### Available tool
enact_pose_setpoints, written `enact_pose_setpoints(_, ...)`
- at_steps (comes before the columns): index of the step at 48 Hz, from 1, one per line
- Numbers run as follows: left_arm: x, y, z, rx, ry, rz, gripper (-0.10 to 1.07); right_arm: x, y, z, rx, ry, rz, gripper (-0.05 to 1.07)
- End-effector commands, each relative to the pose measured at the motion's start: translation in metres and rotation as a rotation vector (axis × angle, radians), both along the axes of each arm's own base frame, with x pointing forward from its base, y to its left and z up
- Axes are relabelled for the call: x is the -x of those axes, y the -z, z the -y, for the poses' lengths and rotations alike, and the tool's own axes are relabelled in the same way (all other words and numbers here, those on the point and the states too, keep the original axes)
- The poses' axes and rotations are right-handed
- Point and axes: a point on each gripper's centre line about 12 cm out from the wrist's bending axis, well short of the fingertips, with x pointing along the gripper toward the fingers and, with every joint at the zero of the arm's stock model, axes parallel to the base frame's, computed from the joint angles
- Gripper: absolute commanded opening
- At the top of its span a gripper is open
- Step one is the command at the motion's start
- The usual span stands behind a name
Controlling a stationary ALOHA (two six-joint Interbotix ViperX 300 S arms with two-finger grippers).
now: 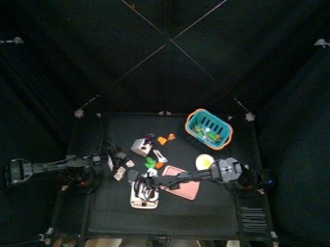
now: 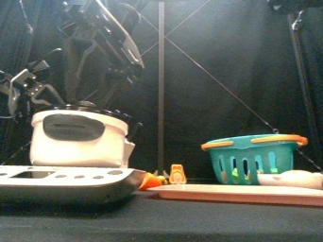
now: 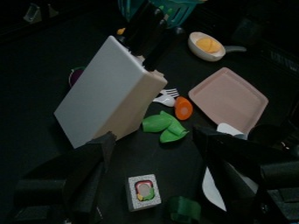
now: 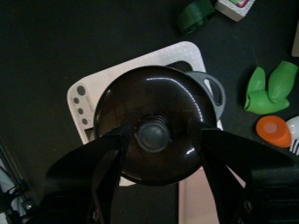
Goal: Grab pan
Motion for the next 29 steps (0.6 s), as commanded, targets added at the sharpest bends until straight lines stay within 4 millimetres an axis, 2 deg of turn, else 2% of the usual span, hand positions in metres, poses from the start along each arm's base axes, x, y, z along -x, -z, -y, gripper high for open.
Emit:
enact_pose_setpoints(1,-0.003,-0.005,-0.002,-0.008,-0.002,0.015,1.04,0.004,-0.044,0.003,0.002,0.001,0.090,0.90)
enact_pose_setpoints(14,-0.003,-0.005,-0.002,-0.009,-0.001,0.015,1.04,0.025,-0.055,0.013,0.044,0.013,0.089,0.90)
enact_pose_setpoints(29,-0.003,-0.005,-0.002,-0.008,-0.002,0.015,1.04,0.067,-0.041,0.028,0.002,0.055,0.088,0.90)
